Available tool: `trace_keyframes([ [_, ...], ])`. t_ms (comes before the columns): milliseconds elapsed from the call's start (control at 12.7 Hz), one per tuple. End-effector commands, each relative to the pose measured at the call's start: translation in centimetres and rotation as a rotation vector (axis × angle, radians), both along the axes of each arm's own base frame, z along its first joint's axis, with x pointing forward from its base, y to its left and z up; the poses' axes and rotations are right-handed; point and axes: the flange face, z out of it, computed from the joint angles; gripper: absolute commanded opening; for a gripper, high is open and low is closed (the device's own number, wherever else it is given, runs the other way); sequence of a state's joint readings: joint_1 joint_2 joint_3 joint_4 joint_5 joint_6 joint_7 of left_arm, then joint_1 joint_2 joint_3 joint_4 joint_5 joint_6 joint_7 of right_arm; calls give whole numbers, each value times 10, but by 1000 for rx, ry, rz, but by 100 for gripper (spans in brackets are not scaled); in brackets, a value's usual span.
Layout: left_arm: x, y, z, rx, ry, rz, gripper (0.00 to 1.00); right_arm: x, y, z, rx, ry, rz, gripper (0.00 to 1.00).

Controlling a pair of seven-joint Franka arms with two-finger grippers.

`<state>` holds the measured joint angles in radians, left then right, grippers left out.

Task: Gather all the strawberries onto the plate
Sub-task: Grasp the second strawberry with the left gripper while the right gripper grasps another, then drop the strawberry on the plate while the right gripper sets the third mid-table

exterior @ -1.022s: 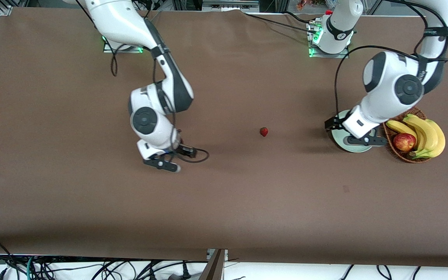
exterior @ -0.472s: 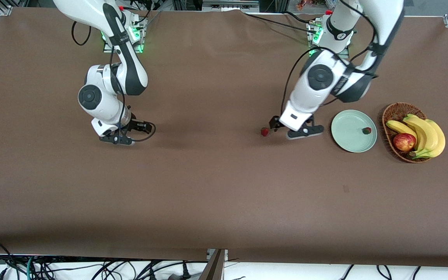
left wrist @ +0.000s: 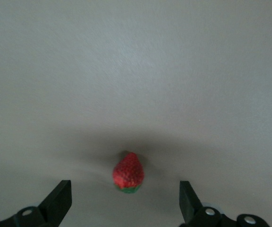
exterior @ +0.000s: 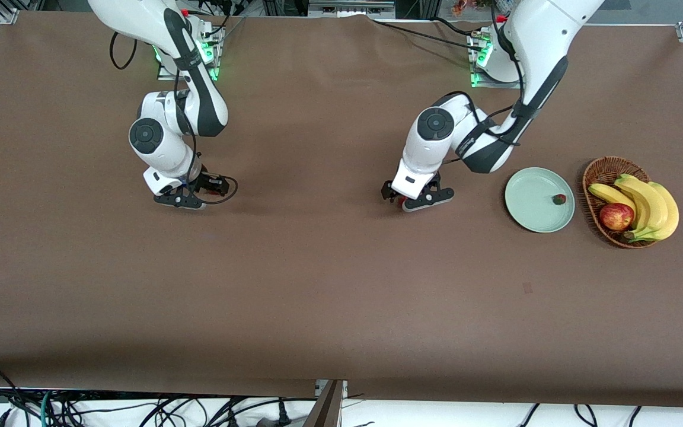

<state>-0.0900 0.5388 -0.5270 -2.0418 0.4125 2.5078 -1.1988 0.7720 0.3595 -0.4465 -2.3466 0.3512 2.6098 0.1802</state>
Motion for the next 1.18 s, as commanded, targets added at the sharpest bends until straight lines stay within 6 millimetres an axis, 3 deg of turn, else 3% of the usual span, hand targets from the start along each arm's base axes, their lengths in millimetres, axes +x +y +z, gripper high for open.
trace_keyframes([
  [0,10,-7,-14,-4,-4,4,100,-6,0,-6,-3,-8,12,47],
  [157,7,-7,-24,10,1,-19,100,-6,-1,-10,-11,-5,10,31],
  [236,6,-7,-27,10,6,-19,90,-6,0,-10,-10,-7,9,23],
  [315,6,-7,-27,11,7,-19,74,-5,1,-8,-8,-10,7,15],
  [472,6,-6,-28,12,8,-13,40,5,10,4,8,-30,11,13],
  [629,7,-7,-24,15,5,0,21,22,23,21,27,-42,15,13],
  [787,17,-1,-11,14,-15,14,10,53,48,51,54,-37,-17,13],
  [865,22,4,-1,34,-23,15,10,71,66,61,56,-36,-35,13],
  [1101,53,44,50,29,19,-15,10,110,146,75,100,-46,-115,13],
])
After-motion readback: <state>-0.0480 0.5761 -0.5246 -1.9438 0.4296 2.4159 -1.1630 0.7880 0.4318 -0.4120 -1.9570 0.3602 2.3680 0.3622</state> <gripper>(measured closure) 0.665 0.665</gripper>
